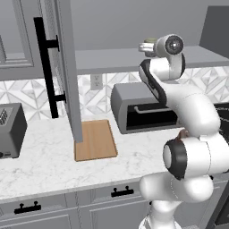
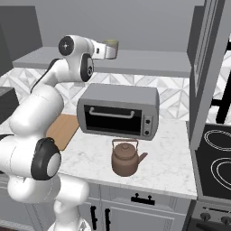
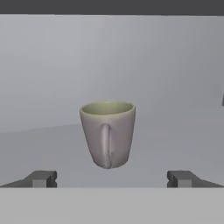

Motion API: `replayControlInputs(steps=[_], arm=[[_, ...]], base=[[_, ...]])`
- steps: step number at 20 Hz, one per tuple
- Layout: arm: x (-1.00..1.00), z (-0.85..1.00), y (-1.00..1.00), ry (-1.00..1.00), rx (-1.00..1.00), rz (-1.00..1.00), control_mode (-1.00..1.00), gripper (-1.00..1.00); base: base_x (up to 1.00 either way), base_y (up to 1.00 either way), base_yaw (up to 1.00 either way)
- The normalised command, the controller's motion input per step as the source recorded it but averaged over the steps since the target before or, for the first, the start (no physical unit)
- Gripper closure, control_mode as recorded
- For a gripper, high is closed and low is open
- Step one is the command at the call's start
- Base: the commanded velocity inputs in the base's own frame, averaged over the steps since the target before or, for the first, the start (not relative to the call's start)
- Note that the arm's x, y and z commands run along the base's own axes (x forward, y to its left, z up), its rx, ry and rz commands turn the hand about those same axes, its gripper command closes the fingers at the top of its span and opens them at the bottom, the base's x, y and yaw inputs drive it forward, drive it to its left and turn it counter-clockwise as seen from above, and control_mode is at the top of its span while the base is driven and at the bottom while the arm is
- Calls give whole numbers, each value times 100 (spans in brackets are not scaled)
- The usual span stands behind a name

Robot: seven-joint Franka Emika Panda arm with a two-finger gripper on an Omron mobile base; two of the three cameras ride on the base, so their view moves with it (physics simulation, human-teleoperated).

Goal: Pick the kettle from the counter and place it on the tray. Then pick the mug from the cabinet and place it on the tray. Then close the cabinet doors.

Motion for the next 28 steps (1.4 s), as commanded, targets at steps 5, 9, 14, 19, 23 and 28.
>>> replayControlInputs(steps=[5, 9, 14, 19, 23, 28], arm=[[26, -5, -2, 1, 0, 0, -100, -100], [25, 0, 5, 0, 0, 0, -100, -100], [23, 0, 0, 0, 0, 0, -100, -100], [25, -2, 0, 0, 0, 2, -100, -100], [22, -1, 0, 0, 0, 2, -100, -100], [8, -1, -7, 0, 0, 1, -100, 100]], base=[[0, 0, 0], [0, 0, 0], [0, 0, 0], [0, 0, 0], [0, 0, 0], [0, 0, 0]])
